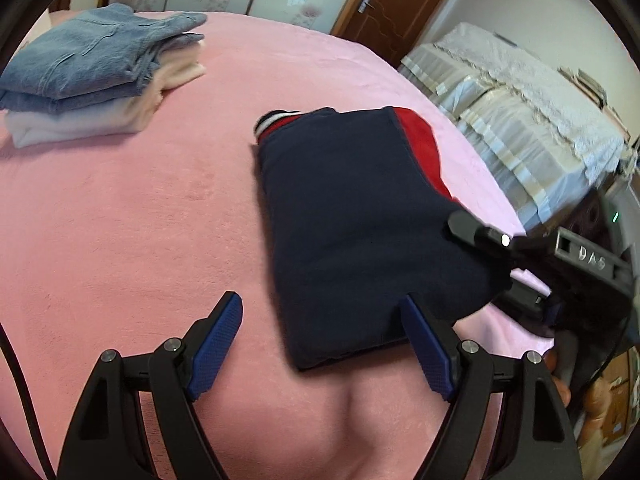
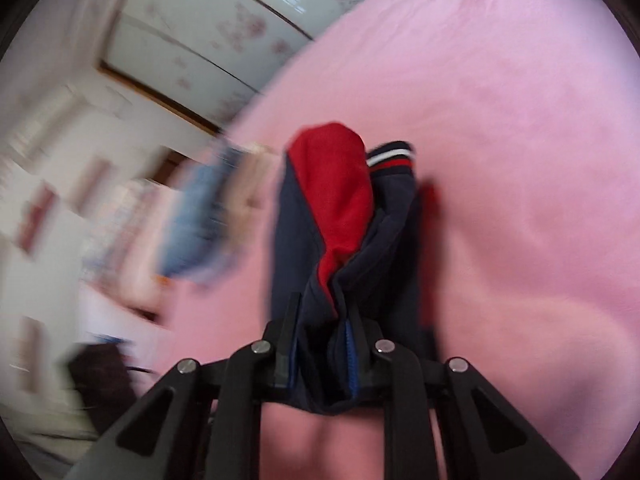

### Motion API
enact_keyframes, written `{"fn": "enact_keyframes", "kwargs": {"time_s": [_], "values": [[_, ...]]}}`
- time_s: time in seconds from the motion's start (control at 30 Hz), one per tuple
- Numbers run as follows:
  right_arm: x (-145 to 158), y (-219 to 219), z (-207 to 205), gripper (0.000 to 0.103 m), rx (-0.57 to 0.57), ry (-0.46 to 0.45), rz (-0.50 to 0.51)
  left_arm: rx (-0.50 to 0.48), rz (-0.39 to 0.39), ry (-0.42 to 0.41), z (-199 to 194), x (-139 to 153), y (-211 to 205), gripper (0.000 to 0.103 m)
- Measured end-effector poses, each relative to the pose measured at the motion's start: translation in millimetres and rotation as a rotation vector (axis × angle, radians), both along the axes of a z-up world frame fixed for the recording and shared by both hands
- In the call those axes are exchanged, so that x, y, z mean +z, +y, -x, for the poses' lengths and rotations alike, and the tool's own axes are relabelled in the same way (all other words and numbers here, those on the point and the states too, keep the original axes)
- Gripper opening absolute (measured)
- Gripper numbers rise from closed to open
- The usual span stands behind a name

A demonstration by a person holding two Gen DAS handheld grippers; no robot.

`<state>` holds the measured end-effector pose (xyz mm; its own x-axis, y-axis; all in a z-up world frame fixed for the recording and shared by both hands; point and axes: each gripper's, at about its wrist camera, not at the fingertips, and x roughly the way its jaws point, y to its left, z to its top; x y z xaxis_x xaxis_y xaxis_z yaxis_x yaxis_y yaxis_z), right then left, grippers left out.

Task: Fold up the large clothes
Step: 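Grasp the folded jacket bundle with the right tool and lift it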

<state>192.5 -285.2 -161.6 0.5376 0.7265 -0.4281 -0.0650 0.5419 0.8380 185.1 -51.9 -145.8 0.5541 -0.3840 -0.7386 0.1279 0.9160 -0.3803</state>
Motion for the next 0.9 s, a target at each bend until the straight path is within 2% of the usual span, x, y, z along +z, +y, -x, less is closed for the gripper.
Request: {"fn": "enact_keyframes", "kwargs": {"time_s": [0.07, 0.17, 0.23, 0.27, 0.33, 0.37, 0.43, 0.47, 0.53, 0.6, 0.67, 0.83, 0.9], "values": [[-16.5, -4.3, 0.7, 0.017, -0.033, 0.038, -0.012, 0.013, -0.004, 0.01, -1.7, -2.4, 3.0, 0.08], [-55.1, -16.2, 6.1, 0.017, -0.1, 0.145, -0.002, 0.016, -0.012, 0.029, -4.1, -7.2, 2.5, 0.08], [-63.3, -18.9, 12.2, 0.018, -0.109, 0.16, 0.023, 0.009, -0.041, 0.047, -6.1, -12.2, -1.3, 0.08], [-62.6, -18.1, 14.8, 0.018, -0.104, 0.158, 0.032, 0.004, -0.051, 0.054, -7.3, -13.2, -2.7, 0.08], [-51.1, -16.1, 20.1, 0.029, -0.089, 0.159, 0.092, -0.006, -0.061, 0.053, -9.0, -11.2, -4.4, 0.08], [-43.1, -13.5, 18.5, 0.033, -0.083, 0.152, 0.142, -0.01, -0.061, 0.046, -10.4, -8.4, -4.2, 0.08], [-20.6, -11.3, 20.0, 0.05, -0.082, 0.109, 0.271, -0.017, -0.064, 0.022, -14.1, 0.9, -4.0, 0.08], [-11.0, -9.6, 19.5, 0.052, -0.083, 0.082, 0.314, -0.017, -0.064, 0.01, -16.7, 6.0, -4.0, 0.08], [5.2, -9.1, 13.8, 0.052, -0.083, 0.035, 0.352, -0.016, -0.06, -0.014, -24.7, 16.9, -3.4, 0.08], [12.2, -10.4, 0.3, 0.052, -0.08, 0.026, 0.352, -0.016, -0.061, -0.033, -37.0, 27.5, -4.2, 0.08], [11.7, -13.6, -16.3, 0.052, -0.086, 0.042, 0.352, -0.022, -0.066, -0.044, -50.5, 35.3, -7.0, 0.08], [-0.5, -13.4, -64.6, 0.052, -0.088, 0.11, 0.317, -0.022, -0.159, -0.061, -86.6, 42.0, -22.0, 0.08], [1.2, -11.4, -73.6, 0.052, -0.083, 0.1, 0.32, -0.018, -0.157, -0.063, -97.4, 41.7, -24.7, 0.08]]}}
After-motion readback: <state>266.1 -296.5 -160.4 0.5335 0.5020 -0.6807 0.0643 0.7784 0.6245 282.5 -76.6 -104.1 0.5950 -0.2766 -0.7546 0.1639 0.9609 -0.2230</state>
